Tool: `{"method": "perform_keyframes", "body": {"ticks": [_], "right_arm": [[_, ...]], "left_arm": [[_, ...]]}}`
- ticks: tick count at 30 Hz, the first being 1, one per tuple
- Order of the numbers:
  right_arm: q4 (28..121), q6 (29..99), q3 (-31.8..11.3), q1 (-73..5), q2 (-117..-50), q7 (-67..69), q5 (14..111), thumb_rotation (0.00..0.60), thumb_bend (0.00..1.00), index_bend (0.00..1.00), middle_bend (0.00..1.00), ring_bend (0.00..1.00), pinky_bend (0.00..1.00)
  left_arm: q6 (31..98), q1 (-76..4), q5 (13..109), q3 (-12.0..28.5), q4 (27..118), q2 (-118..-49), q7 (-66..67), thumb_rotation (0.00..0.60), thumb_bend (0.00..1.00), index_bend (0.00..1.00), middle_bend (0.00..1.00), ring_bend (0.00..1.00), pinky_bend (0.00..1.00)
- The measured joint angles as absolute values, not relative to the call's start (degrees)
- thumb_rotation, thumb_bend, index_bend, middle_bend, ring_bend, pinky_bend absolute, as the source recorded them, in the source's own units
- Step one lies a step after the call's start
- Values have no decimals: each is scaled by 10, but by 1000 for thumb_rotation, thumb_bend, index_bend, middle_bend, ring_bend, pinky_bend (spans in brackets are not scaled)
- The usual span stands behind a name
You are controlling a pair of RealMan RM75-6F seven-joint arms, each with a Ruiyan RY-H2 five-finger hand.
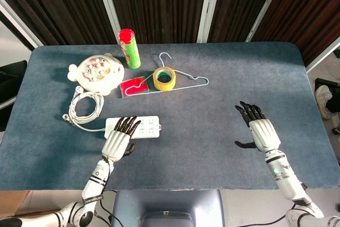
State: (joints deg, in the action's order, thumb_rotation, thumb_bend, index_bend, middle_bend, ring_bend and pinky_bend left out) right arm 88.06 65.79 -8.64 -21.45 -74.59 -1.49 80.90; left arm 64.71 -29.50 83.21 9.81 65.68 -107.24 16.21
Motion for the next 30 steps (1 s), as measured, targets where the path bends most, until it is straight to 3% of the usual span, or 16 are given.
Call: {"method": "perform_keyframes", "body": {"ticks": [7,12,20,27,30], "right_arm": [[892,654,-84,-218,-737,-13,800,600,235,0,0,0,0],[896,656,-81,-219,-732,-12,799,600,236,0,0,0,0],[903,662,-78,-219,-725,-5,801,600,235,0,0,0,0],[899,658,-70,-226,-732,-8,814,600,237,0,0,0,0],[889,655,-66,-235,-745,0,835,600,297,0,14,0,0]], "left_arm": [[640,-314,807,108,620,-1107,202,600,376,0,34,3,68],[663,-319,806,112,595,-1121,204,600,373,92,156,124,162],[658,-323,790,112,586,-1123,221,600,371,172,247,255,267],[674,-325,794,108,599,-1115,220,600,398,267,342,389,435],[681,-327,798,108,602,-1113,218,600,412,286,360,421,471]]}}
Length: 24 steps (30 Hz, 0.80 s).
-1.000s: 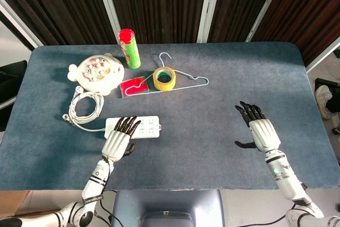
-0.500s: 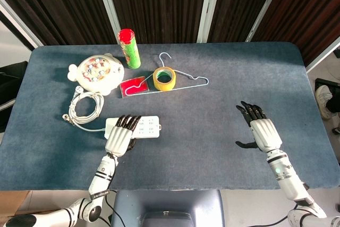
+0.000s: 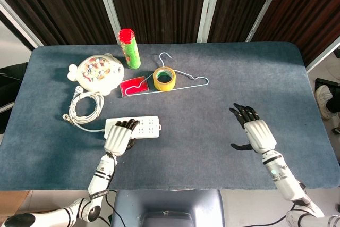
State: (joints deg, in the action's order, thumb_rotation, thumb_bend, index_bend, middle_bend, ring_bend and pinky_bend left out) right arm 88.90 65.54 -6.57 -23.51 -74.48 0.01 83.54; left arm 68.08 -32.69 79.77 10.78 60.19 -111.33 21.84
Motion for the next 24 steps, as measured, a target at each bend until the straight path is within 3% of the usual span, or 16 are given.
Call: {"method": "perform_keyframes", "body": {"ticks": [6,16,24], "right_arm": [[823,649,-55,-275,-812,15,906,600,447,0,72,0,0],[639,636,-37,-370,-993,63,991,600,828,0,78,0,0],[633,588,-51,-408,-1031,29,966,600,853,0,78,0,0]], "left_arm": [[676,-331,789,108,606,-1112,223,600,420,310,381,448,507],[684,-334,789,110,628,-1104,217,600,424,313,386,450,510],[689,-333,785,109,661,-1089,227,600,424,313,386,451,510]]}}
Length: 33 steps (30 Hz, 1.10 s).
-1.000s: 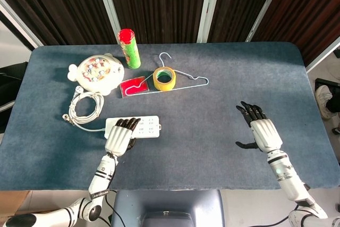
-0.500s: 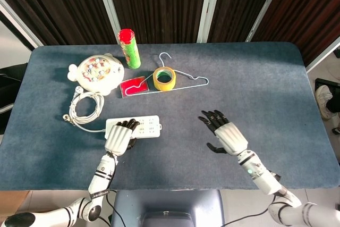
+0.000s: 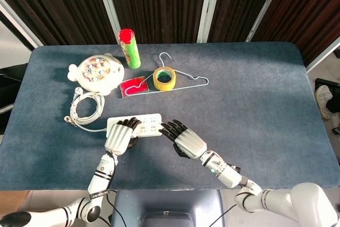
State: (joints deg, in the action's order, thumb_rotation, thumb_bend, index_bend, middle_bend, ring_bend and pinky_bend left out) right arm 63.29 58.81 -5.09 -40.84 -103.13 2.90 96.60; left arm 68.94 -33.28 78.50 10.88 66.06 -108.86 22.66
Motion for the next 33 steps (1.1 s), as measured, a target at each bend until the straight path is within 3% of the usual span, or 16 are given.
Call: {"method": "perform_keyframes", "body": {"ticks": [22,33], "right_arm": [[664,445,-93,-457,-1064,-208,796,600,868,29,108,0,0],[677,428,-87,-470,-1065,-300,740,600,890,31,108,0,0]], "left_arm": [[690,-335,776,104,674,-1088,226,600,423,314,386,450,511],[684,-338,774,102,671,-1086,218,600,430,319,388,451,512]]}}
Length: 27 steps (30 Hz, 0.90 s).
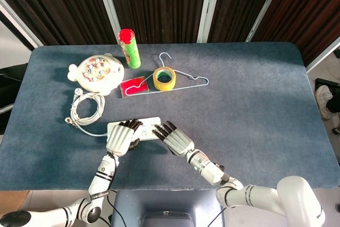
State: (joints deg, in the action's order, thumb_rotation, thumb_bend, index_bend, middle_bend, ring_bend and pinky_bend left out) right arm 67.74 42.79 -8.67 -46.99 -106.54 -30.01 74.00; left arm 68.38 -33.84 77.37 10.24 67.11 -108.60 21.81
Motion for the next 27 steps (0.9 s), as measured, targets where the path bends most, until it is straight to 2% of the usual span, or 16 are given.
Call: {"method": "perform_keyframes", "body": {"ticks": [8,14,17,19,22,27], "right_arm": [[701,447,-81,-471,-1058,-314,729,600,889,16,108,0,0],[762,493,-83,-459,-1013,-293,755,600,872,0,107,0,0],[815,527,-82,-446,-964,-288,776,600,766,0,105,0,0],[860,553,-80,-434,-921,-283,792,600,638,0,103,0,0],[925,594,-74,-412,-853,-274,819,600,528,0,95,0,0],[1015,662,-59,-367,-751,-242,869,600,513,0,87,0,0]], "left_arm": [[709,-340,787,114,700,-1063,207,600,434,318,386,450,509],[730,-326,793,121,784,-989,208,600,432,301,370,436,487],[738,-305,788,117,822,-933,205,600,431,295,364,425,425],[743,-283,776,111,836,-897,199,600,431,295,360,410,331],[741,-254,749,101,839,-869,178,600,429,291,356,385,246],[712,-233,704,90,816,-851,123,600,415,258,335,319,166]]}}
